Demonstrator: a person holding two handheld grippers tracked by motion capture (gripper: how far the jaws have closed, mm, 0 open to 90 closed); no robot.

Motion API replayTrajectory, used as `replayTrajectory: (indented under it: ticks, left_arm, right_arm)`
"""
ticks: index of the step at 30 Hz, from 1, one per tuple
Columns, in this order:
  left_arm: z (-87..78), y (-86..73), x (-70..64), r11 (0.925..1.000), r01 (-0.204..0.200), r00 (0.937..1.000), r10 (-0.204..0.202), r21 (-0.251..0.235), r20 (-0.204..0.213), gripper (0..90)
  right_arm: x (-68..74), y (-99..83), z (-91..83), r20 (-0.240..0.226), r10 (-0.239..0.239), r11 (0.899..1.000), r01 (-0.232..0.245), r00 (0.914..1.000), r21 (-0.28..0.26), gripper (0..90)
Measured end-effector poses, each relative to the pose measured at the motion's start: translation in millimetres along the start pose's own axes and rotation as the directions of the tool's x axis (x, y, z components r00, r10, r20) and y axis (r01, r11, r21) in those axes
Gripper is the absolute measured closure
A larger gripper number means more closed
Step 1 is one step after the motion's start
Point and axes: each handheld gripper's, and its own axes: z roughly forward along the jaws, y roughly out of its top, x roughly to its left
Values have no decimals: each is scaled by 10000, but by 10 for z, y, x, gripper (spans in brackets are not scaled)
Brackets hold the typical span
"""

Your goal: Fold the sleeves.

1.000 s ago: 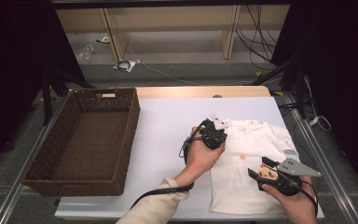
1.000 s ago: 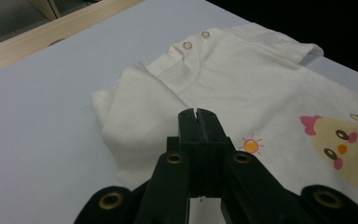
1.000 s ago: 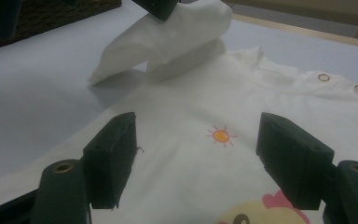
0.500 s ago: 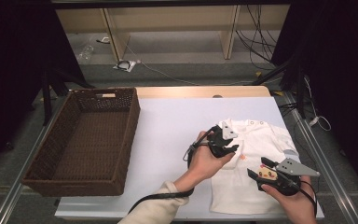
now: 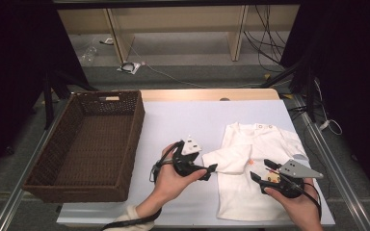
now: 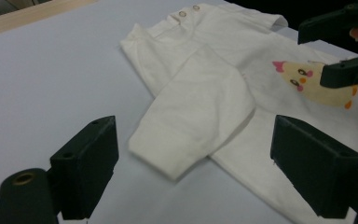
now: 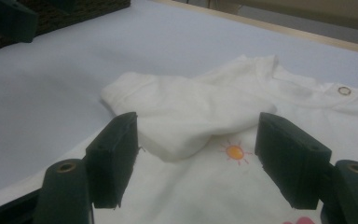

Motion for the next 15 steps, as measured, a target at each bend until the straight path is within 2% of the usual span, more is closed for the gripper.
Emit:
replayTrajectory:
  ticks: [2, 5, 8, 15]
  left_arm:
    - [-84, -101, 45, 10000, 8, 9998, -7, 43, -193, 133]
    - [-198, -237, 101, 9997, 248, 9995, -249, -45, -183, 51]
    - [-296, -340, 140, 9992, 338, 9990, -345, -219, -291, 13]
    - [-404, -412, 196, 9979, 498, 9979, -515, -416, -397, 0]
  right_arm:
    - [11, 25, 43, -49, -42, 10000, 42, 10000, 29, 310]
    - [32, 89, 125, -113, -154, 9999, 155, 9998, 47, 310]
    - [61, 169, 241, -255, -302, 9995, 303, 9992, 35, 310]
    - [158, 358, 572, -638, -757, 9969, 770, 9951, 176, 331]
